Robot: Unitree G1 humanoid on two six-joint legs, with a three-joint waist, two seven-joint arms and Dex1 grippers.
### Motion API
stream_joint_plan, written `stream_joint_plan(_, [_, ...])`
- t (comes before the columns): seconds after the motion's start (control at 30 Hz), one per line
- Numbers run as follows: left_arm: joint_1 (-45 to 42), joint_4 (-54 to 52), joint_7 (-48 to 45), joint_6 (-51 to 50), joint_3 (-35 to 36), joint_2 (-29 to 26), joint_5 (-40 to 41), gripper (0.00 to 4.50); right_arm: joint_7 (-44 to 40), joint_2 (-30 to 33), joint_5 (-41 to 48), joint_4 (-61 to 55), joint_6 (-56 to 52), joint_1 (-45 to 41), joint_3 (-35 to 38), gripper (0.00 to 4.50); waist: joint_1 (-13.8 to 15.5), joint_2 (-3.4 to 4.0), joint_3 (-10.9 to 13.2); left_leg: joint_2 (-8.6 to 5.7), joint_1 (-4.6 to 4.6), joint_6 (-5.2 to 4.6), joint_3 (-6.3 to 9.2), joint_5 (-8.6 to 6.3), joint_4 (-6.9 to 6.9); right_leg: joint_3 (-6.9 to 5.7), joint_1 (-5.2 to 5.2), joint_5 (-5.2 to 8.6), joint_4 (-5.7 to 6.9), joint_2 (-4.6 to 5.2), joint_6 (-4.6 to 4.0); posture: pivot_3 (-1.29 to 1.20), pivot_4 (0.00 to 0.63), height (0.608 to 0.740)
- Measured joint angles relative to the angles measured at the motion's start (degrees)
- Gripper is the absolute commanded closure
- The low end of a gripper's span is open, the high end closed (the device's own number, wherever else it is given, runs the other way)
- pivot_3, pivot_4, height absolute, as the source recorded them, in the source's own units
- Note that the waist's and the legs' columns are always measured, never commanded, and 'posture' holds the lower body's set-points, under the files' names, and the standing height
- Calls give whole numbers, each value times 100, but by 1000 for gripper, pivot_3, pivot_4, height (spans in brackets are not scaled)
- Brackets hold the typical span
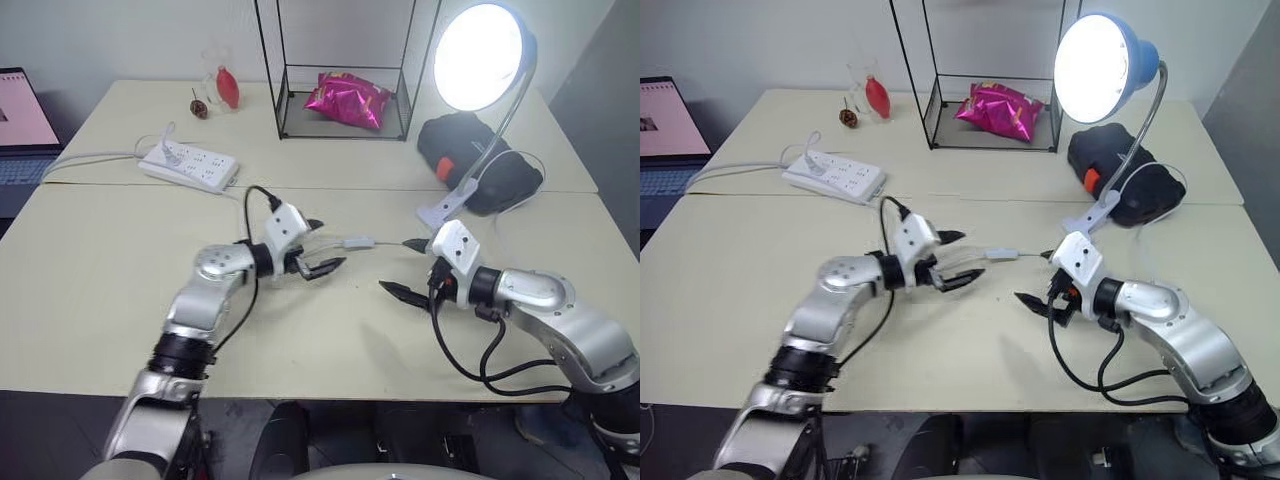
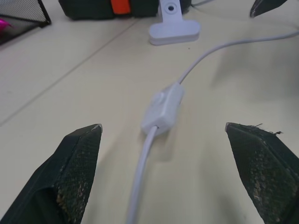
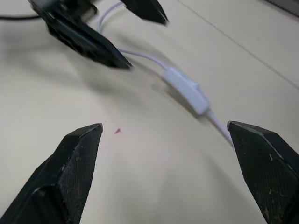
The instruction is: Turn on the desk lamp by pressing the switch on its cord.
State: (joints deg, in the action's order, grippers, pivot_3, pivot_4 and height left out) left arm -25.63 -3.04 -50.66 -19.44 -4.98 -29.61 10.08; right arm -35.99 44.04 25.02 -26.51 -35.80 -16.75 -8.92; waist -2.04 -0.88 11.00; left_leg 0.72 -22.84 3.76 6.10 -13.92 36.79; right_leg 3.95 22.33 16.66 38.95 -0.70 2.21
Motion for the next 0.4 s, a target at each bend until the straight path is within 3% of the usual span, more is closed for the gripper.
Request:
stream_joint_plan(0.27, [1293, -1708, -269, -1333, 1295, -1422, 909, 87, -1086, 269, 79, 671, 871, 134, 897, 0, 14, -1, 2, 1, 1, 0, -5, 0, -4, 0, -1, 2, -2, 6, -4, 0, 150, 740])
stream_joint_plan(0.4, [1682, -2051, -236, -1606, 1686, -1538, 1201, 87, -1468, 417, 115, 807, 1099, 234, 1217, 0, 33, -3, 4, 0, 2, 0, -5, 0, -1, -2, -4, 2, -2, 10, -4, 0, 150, 740])
